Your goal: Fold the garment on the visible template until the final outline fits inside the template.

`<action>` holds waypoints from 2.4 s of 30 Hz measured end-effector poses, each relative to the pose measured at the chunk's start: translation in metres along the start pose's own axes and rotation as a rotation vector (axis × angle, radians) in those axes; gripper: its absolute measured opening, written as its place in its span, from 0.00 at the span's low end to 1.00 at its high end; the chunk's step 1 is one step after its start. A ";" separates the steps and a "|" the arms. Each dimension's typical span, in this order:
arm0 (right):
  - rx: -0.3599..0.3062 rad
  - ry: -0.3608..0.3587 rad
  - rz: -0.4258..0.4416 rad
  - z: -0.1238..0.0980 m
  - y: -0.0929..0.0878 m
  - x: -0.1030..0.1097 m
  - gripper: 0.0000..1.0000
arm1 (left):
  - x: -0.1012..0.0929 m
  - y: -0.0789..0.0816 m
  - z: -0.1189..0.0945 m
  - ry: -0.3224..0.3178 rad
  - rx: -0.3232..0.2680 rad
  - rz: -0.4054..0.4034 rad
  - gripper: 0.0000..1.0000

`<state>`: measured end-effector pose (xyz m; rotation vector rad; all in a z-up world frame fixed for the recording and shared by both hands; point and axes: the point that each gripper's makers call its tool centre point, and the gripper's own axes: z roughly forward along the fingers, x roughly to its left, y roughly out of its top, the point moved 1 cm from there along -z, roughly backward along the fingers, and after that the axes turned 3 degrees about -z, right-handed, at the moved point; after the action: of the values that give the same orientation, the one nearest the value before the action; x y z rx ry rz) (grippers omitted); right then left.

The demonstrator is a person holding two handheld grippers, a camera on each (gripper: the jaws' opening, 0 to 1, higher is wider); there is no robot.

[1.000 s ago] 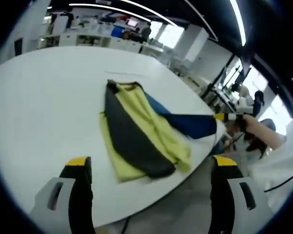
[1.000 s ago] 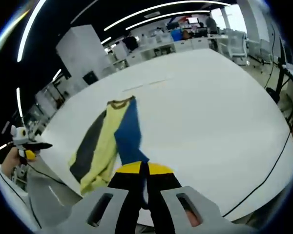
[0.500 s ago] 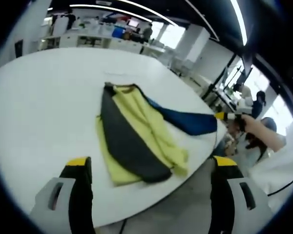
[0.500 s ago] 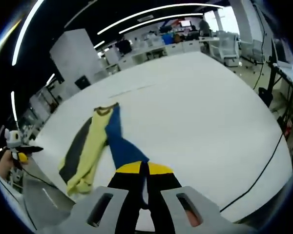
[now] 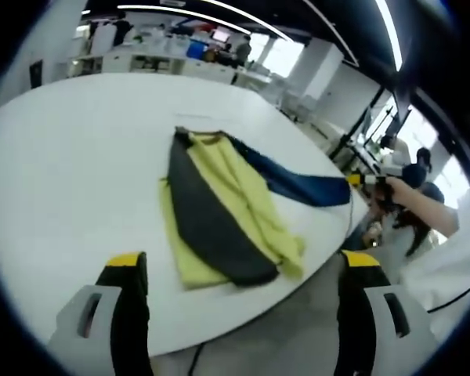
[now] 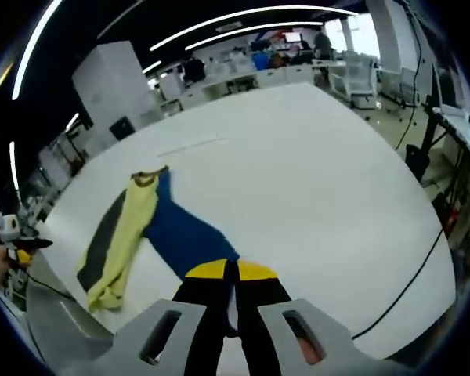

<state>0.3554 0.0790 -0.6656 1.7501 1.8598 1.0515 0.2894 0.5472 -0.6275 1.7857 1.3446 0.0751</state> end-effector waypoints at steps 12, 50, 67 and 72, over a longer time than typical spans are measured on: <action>0.052 -0.028 -0.003 0.015 -0.009 -0.023 0.03 | 0.001 0.003 0.001 0.011 0.003 -0.001 0.97; 0.223 -0.089 -0.046 0.047 -0.025 -0.084 0.03 | 0.009 0.017 0.020 0.052 0.011 -0.031 0.97; 0.251 -0.103 -0.065 0.059 -0.015 -0.096 0.03 | 0.012 0.024 0.041 0.046 0.044 -0.028 0.97; 0.261 -0.103 -0.073 0.068 -0.012 -0.105 0.03 | 0.012 0.026 0.047 0.042 0.054 -0.025 0.97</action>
<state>0.4118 -0.0036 -0.7407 1.8223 2.0530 0.7025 0.3382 0.5279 -0.6446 1.8210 1.4102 0.0641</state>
